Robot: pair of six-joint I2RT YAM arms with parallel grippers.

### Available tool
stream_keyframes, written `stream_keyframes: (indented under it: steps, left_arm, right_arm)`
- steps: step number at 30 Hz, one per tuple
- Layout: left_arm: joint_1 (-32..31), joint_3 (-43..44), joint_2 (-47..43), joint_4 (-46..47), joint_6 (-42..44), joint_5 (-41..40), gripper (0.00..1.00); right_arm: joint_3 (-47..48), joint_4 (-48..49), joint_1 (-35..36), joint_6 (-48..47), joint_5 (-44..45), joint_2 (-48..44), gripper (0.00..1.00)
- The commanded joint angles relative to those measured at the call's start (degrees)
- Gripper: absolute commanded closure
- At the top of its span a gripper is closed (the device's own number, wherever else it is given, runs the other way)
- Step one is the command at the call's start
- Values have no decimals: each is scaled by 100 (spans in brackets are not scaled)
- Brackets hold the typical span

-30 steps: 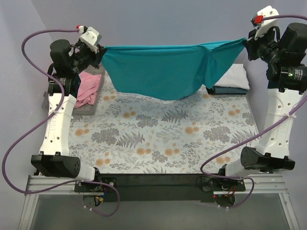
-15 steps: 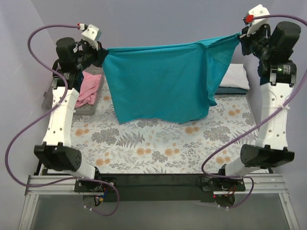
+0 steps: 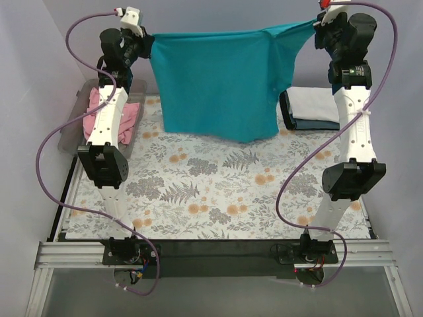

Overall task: Fold and stack the t-shirts
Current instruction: Flatten the tshirt out

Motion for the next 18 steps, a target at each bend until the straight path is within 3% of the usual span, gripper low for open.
stream_keyframes:
  steps: [1, 7, 9, 14, 18]
  left_arm:
    - [197, 514, -339, 1452, -148, -708, 100]
    - [233, -1295, -1199, 2887, -70, -314, 100]
    - [233, -2057, -1358, 2898, 35, 37, 100]
    - [233, -4335, -2078, 3241, 956, 897, 100]
    - [233, -5689, -2405, 2917, 1562, 1416, 100]
  right_arm:
    - [375, 1912, -100, 208, 813, -453, 99]
    - [-345, 2827, -74, -28, 699, -796, 99]
    - [-722, 2845, -74, -160, 429, -971, 99]
    - [-3143, 2906, -13, -887, -451, -1770, 99]
    - [-4922, 2836, 181, -1495, -470, -2403, 99]
